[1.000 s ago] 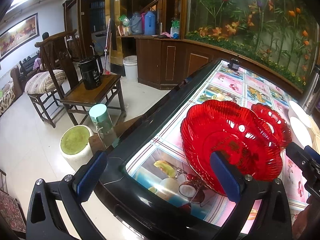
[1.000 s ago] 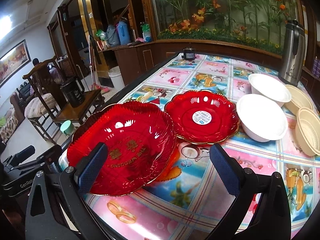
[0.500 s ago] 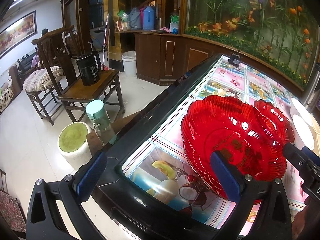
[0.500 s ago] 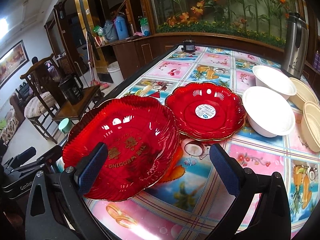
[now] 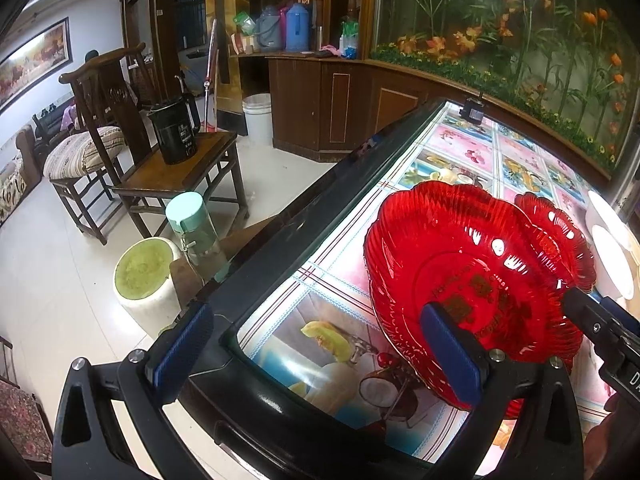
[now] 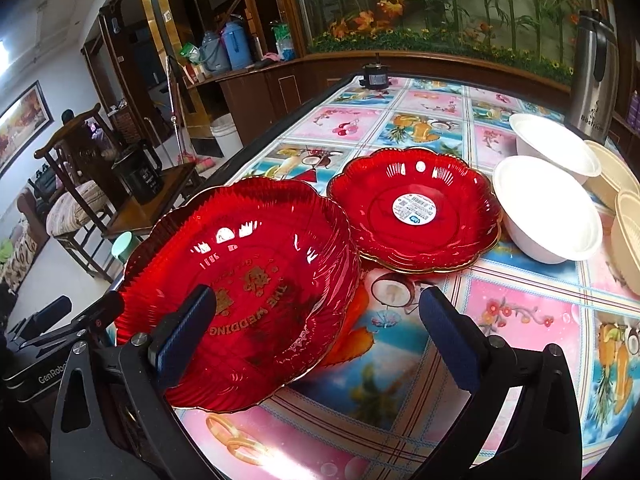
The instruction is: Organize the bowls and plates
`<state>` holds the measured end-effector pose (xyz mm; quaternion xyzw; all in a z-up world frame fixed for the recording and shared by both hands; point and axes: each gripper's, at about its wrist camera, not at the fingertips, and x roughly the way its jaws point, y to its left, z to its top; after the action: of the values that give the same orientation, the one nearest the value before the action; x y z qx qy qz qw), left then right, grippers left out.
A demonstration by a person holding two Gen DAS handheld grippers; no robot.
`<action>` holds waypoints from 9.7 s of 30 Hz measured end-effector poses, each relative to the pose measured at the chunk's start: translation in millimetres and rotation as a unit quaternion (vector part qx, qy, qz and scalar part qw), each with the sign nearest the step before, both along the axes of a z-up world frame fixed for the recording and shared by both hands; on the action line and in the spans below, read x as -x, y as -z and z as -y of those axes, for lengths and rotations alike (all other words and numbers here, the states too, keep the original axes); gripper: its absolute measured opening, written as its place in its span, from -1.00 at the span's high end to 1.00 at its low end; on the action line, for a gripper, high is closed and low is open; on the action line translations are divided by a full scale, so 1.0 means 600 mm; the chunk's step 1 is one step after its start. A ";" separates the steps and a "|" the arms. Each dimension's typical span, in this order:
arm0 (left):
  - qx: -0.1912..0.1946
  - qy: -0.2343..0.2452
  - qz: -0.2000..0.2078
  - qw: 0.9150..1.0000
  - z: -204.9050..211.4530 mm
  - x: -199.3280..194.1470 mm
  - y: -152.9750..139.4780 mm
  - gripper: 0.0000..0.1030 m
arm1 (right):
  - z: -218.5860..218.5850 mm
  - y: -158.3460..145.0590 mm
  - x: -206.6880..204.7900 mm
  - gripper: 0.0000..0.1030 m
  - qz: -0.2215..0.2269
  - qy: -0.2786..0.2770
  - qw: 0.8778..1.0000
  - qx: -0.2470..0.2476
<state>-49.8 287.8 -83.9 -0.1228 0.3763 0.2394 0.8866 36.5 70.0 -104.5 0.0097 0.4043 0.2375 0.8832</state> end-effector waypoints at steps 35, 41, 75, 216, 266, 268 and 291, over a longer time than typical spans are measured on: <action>0.064 0.062 -0.043 0.995 0.020 -0.060 0.051 -0.13 | -0.008 0.075 -0.064 0.72 -0.093 0.014 0.995 -0.032; 0.075 0.072 -0.031 0.994 0.019 -0.055 0.048 0.57 | -0.003 0.077 -0.059 0.79 -0.097 0.013 0.994 -0.045; 0.096 0.032 -0.037 0.994 -0.036 -0.001 0.050 0.61 | -0.076 0.051 -0.022 0.79 -0.068 -0.038 0.997 -0.023; 0.093 0.030 0.021 0.995 -0.018 -0.017 -0.035 0.69 | 0.024 0.011 0.038 0.76 -0.087 -0.079 0.967 -0.224; -0.045 0.051 -0.005 0.998 0.045 -0.018 -0.066 0.06 | 0.122 -0.021 -0.015 0.18 0.017 0.021 0.995 -0.095; -0.050 0.066 -0.002 0.997 0.069 -0.024 -0.074 -0.03 | 0.151 -0.014 -0.020 0.18 0.013 0.036 0.994 -0.099; 0.029 0.255 -0.074 0.964 0.375 -0.161 -0.026 -0.45 | 0.488 0.022 -0.042 0.18 -0.016 0.174 0.969 -0.174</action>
<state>46.8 63.1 -68.5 -0.0304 0.4661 0.0028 0.8842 61.6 -222.9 -117.9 0.2367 0.3628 0.1468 0.8892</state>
